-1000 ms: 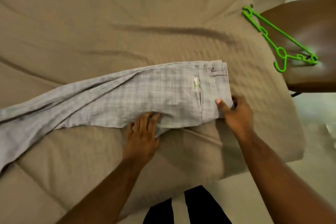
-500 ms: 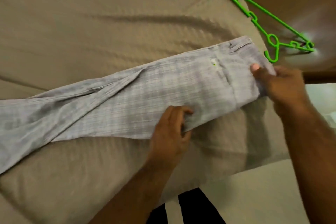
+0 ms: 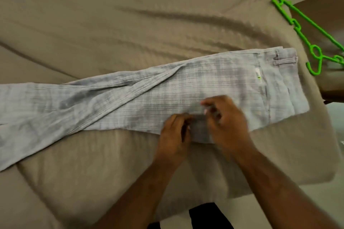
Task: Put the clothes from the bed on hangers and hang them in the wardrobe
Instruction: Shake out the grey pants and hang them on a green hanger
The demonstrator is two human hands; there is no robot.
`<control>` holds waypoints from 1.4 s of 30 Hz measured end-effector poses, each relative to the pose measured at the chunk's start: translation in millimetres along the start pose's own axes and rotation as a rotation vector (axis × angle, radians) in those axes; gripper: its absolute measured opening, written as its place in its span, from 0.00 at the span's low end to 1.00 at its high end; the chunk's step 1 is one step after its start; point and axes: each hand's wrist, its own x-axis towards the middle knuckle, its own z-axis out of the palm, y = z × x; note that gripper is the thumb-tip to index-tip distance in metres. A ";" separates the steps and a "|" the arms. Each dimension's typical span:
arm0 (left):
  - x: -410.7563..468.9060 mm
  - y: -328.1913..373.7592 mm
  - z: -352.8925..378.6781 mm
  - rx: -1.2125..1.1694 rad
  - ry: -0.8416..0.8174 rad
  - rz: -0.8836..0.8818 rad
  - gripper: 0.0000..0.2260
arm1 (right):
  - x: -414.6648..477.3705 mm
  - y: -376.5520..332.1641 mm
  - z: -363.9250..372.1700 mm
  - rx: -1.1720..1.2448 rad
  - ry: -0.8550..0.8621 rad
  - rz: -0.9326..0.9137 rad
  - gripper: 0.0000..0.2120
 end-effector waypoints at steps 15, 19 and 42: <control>-51.7 -167.0 -187.6 -0.001 0.492 -0.154 0.11 | -8.3 -113.6 164.1 -0.144 -0.346 -0.088 0.13; -72.8 -234.5 -279.8 0.105 0.673 -0.181 0.11 | -13.1 -164.2 230.0 -0.116 -0.331 -0.119 0.14; -73.5 -291.2 -489.8 -1.280 0.508 -0.727 0.14 | 16.8 -248.3 307.9 -0.092 -0.265 -0.284 0.04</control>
